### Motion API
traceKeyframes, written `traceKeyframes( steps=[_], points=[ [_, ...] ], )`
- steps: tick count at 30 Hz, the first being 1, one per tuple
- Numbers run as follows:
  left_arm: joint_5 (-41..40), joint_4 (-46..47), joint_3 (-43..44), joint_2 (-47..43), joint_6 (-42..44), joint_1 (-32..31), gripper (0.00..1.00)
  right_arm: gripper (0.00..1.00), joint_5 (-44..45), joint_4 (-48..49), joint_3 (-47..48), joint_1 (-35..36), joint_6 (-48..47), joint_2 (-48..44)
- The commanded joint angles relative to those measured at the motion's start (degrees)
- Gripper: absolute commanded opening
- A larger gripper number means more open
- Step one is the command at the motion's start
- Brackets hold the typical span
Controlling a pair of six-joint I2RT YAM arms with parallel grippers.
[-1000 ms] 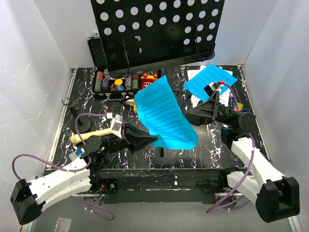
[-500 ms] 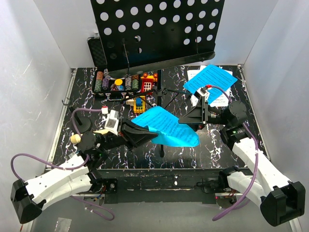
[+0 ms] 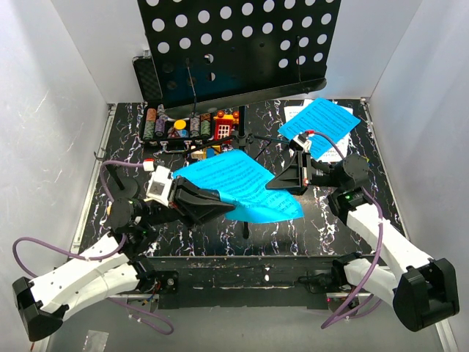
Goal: Pack up the instrument practice props
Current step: Adjust the sheet music, then place the sheet music at the center of the board.
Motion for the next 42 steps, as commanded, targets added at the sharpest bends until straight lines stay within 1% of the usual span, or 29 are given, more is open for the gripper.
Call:
traceKeyframes(
  steps=[1, 5, 6, 7, 8, 10, 11, 13, 15, 16, 17, 18, 19, 20, 21, 23, 24, 25, 28, 30, 33, 34, 36, 39, 42],
  points=[
    [0.05, -3.99, 0.01, -2.73, 0.83, -0.02, 0.0, 0.01, -1.29, 4.86, 0.95, 0.26, 1.54, -0.65],
    [-1.97, -8.28, -0.52, -5.37, 1.97, -0.02, 0.0, 0.01, -2.51, 2.13, 2.09, 0.17, -0.84, -0.91],
    [-2.58, -9.78, -0.43, -5.98, 2.32, -0.11, 0.03, 0.01, -2.69, 1.78, 2.36, 0.17, -1.19, -0.91],
    [-2.76, -10.84, -0.43, -6.34, 2.76, -0.02, 0.15, 0.01, -3.3, 0.91, 3.05, 0.17, -1.89, -1.0],
    [-2.85, -11.37, -0.7, -6.6, 2.85, -0.02, 0.31, 0.01, -3.4, -0.23, 3.58, 0.0, -2.94, -1.26],
    [-3.55, -12.16, -1.13, -7.3, 2.67, -0.11, 0.5, 0.01, -3.31, -4.87, 5.07, -0.44, -6.1, -2.4],
    [-3.9, -12.25, -1.57, -7.83, 2.67, -0.02, 0.58, 0.01, -3.05, -7.86, 5.87, -0.7, -8.47, -2.93],
    [-5.39, -13.39, -2.36, -9.06, 2.59, -0.02, 0.71, 0.01, -2.96, -15.59, 8.32, -1.14, -13.3, -3.99],
    [-6.98, -14.71, -3.33, -10.73, 3.02, -0.02, 0.8, 0.01, -3.22, -20.78, 10.52, -1.76, -17.6, -4.43],
    [-7.77, -15.15, -3.68, -11.78, 3.29, -0.02, 0.88, 0.01, -2.96, -24.73, 11.92, -2.28, -21.02, -4.78],
    [-9.34, -16.2, -4.03, -12.83, 3.64, -0.02, 0.91, 0.01, -2.35, -33.29, 14.2, -2.64, -25.32, -4.95],
    [-10.66, -17.25, -4.3, -14.15, 4.16, -0.02, 0.93, 0.01, -0.95, -42.78, 17.62, -3.16, -32.85, -5.04],
    [-12.41, -18.74, -4.48, -15.64, 4.69, -0.02, 0.94, 0.01, 2.72, -55.4, 21.74, -3.43, -42.76, -4.96],
    [-14.26, -20.32, -4.74, -17.05, 5.3, -0.02, 0.96, 0.01, 9.11, -68.67, 27.44, -3.34, -51.38, -4.35],
    [-16.8, -21.56, -4.91, -18.54, 5.75, -0.02, 0.97, 0.01, 15.44, -78.8, 32.11, -3.43, -59.13, -3.47],
    [-21.55, -23.67, -5.53, -21.62, 6.19, -0.02, 0.98, 0.01, 28.62, -88.44, 38.72, -3.43, -66.03, -3.11],
    [-24.1, -24.37, -5.71, -23.55, 6.1, -0.11, 0.98, 0.01, 33.73, -90.84, 40.83, -3.43, -67.8, -3.28],
    [-26.04, -25.08, -5.97, -24.7, 6.01, -0.02, 0.98, 0.01, 37.87, -92.25, 41.55, -3.43, -68.77, -3.63],
    [-30.88, -26.92, -6.15, -26.99, 5.4, -0.02, 0.98, 0.01, 45.63, -94.28, 41.65, -3.61, -69.84, -4.08],
    [-31.15, -27.81, -5.97, -27.17, 5.31, -0.02, 0.98, 0.01, 48.97, -94.2, 39.9, -3.69, -69.84, -4.16],
    [-31.07, -28.77, -5.36, -25.68, 4.7, -0.02, 0.98, 0.01, 54.07, -91.93, 34.2, -4.57, -68.79, -4.52],
    [-32.81, -28.69, -5.27, -24.89, 4.35, -0.02, 0.98, 0.01, 54.78, -90.44, 32.35, -5.53, -68.09, -4.52],
    [-32.74, -28.25, -5.44, -23.14, 3.65, -0.11, 0.98, 0.01, 55.58, -85.09, 28.65, -7.73, -66.24, -4.6],
    [-31.95, -26.32, -6.14, -20.41, 2.5, -0.02, 0.98, 0.01, 52.42, -75.6, 23.46, -12.38, -63.26, -5.39],
    [-29.92, -23.6, -7.37, -18.65, 1.62, -0.02, 0.98, 0.01, 52.76, -72.49, 24.59, -15.29, -60.97, -2.07]
  ],
)
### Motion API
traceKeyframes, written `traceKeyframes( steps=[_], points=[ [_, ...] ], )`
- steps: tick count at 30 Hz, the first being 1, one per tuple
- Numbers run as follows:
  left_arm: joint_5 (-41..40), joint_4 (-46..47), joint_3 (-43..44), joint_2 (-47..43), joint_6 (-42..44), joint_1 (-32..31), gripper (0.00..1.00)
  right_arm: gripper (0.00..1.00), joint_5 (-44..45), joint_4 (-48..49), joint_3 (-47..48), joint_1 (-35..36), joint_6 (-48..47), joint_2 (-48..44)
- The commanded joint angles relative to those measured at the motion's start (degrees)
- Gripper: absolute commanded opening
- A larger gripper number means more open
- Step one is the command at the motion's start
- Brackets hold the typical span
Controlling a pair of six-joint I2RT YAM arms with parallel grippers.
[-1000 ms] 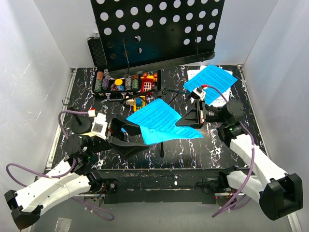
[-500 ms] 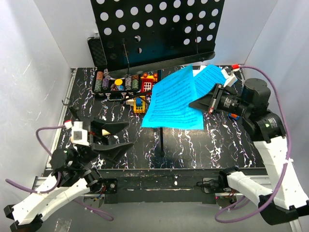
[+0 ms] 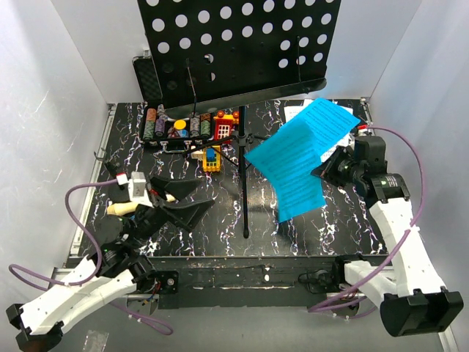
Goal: Pack up the instrument practice props
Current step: Place the sheet music at the center of the board.
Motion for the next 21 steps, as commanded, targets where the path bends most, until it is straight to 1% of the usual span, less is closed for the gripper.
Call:
traceKeyframes(
  steps=[1, 5, 7, 10, 13, 15, 17, 19, 21],
  points=[
    [0.83, 3.24, -2.04, 2.36, -1.92, -0.04, 0.98, 0.01, 2.19, 11.98, 2.52, -4.06, 4.04, 3.05],
    [0.66, 7.29, -4.76, 3.06, -3.59, -0.04, 0.98, 0.01, 3.42, 19.01, 4.63, -8.54, 7.82, 6.84],
    [0.65, 9.05, -5.91, 3.06, -4.21, -0.04, 0.98, 0.01, 3.51, 20.07, 7.25, -11.34, 10.1, 9.64],
    [0.57, 10.37, -6.79, 3.68, -4.38, -0.04, 0.98, 0.01, 2.11, 22.89, 10.77, -13.81, 12.65, 14.65],
    [0.65, 9.41, -6.27, 4.55, -3.77, -0.04, 0.98, 0.01, 0.18, 25.96, 14.11, -15.49, 14.76, 20.1],
    [0.74, 9.32, -6.0, 5.08, -3.24, -0.04, 0.98, 0.01, -2.98, 29.37, 16.31, -16.98, 16.87, 24.23],
    [0.83, 10.37, -6.26, 5.7, -2.98, -0.04, 0.98, 0.01, -6.23, 31.23, 20.78, -17.69, 18.37, 29.23],
    [0.66, 11.42, -6.7, 6.4, -2.54, -0.04, 0.98, 0.01, -11.4, 35.0, 27.27, -17.95, 19.34, 35.81],
    [-0.04, 12.22, -7.06, 7.36, -2.19, -0.04, 0.98, 0.01, -11.78, 34.31, 33.79, -17.95, 18.99, 40.04]
  ],
)
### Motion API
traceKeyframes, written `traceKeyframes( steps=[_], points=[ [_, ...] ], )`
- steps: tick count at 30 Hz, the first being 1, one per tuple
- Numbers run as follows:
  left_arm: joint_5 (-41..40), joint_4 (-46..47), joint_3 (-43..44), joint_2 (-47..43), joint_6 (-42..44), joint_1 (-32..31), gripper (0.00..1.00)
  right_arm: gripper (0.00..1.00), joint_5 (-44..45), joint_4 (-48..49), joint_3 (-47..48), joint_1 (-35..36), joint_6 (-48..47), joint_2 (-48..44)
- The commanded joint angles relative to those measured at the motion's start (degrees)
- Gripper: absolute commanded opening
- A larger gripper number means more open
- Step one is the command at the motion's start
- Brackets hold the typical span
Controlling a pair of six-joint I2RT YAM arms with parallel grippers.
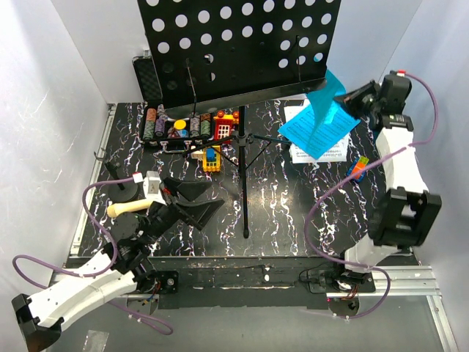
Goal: Pack up the instrument practice props
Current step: Place the sheet music at the center of the board.
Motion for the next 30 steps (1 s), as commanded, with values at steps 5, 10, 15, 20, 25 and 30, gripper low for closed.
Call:
traceKeyframes(
  steps=[5, 10, 15, 20, 25, 30],
  points=[
    [-0.82, 3.72, -0.85, 4.73, 2.41, -0.04, 0.98, 0.01, -4.34, 2.78, 17.41, -2.2, 0.97, 17.04],
    [-0.73, 4.6, -0.85, 8.86, 3.81, -0.04, 0.98, 0.01, -1.18, 4.18, 7.84, -3.96, 0.89, 20.83],
    [-0.02, 4.69, 0.03, 12.64, 4.87, -0.04, 0.98, 0.01, 3.47, -4.25, 10.98, -4.31, -6.93, 26.46],
    [0.59, 7.58, 0.12, 17.04, 4.52, -0.04, 0.98, 0.01, 7.87, -13.38, 18.8, -5.01, -11.24, 32.26],
    [2.26, 8.82, 0.73, 20.29, 3.55, -0.04, 0.98, 0.01, 8.84, -16.39, 22.15, -5.98, -12.13, 35.52],
    [2.0, 8.65, 0.99, 21.27, 3.46, -0.04, 0.98, 0.01, 8.85, -21.3, 26.54, -6.77, -13.53, 39.29]
  ],
)
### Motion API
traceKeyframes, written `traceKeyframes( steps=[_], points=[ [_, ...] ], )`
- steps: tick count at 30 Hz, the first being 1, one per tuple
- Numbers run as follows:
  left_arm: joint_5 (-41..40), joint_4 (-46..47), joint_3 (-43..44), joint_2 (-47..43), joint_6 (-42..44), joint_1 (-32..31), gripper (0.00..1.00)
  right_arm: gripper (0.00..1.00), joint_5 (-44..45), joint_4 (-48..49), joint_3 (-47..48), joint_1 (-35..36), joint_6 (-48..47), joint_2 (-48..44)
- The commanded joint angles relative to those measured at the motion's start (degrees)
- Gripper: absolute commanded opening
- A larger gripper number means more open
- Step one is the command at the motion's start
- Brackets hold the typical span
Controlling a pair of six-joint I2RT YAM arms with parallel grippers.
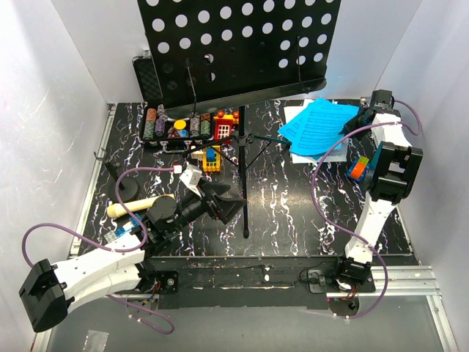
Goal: Pack up the instrument practice props
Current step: Place the sheet music at the center of the board.
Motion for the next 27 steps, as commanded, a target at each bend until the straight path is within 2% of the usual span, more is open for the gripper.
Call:
traceKeyframes(
  steps=[1, 5, 11, 16, 20, 27],
  points=[
    [0.49, 1.52, 1.56, -0.02, 0.07, -0.04, 0.98, 0.05, 0.63, -5.05, 4.84, -1.18, -2.91, 2.86],
    [0.14, 1.26, 1.65, 0.15, -0.28, -0.04, 0.98, 0.42, -0.52, -4.08, 3.96, -1.27, -3.09, 2.34],
    [-5.57, -5.59, 4.55, -0.81, -2.91, -0.04, 0.98, 0.65, -4.21, -4.79, 5.11, -1.35, 0.25, -0.99],
    [-10.22, -9.63, 6.13, -1.95, -3.7, -0.04, 0.98, 0.72, -7.02, -4.26, 4.93, -1.27, 4.03, -6.35],
    [-13.92, -14.38, 7.45, -1.96, -4.76, -0.04, 0.98, 0.76, -6.24, -4.52, 0.29, -1.18, 4.56, -11.89],
    [-14.8, -15.18, 7.63, -1.78, -6.17, -0.13, 0.98, 0.79, 3.6, -7.69, -11.31, -1.27, -0.01, -20.76]
  ],
)
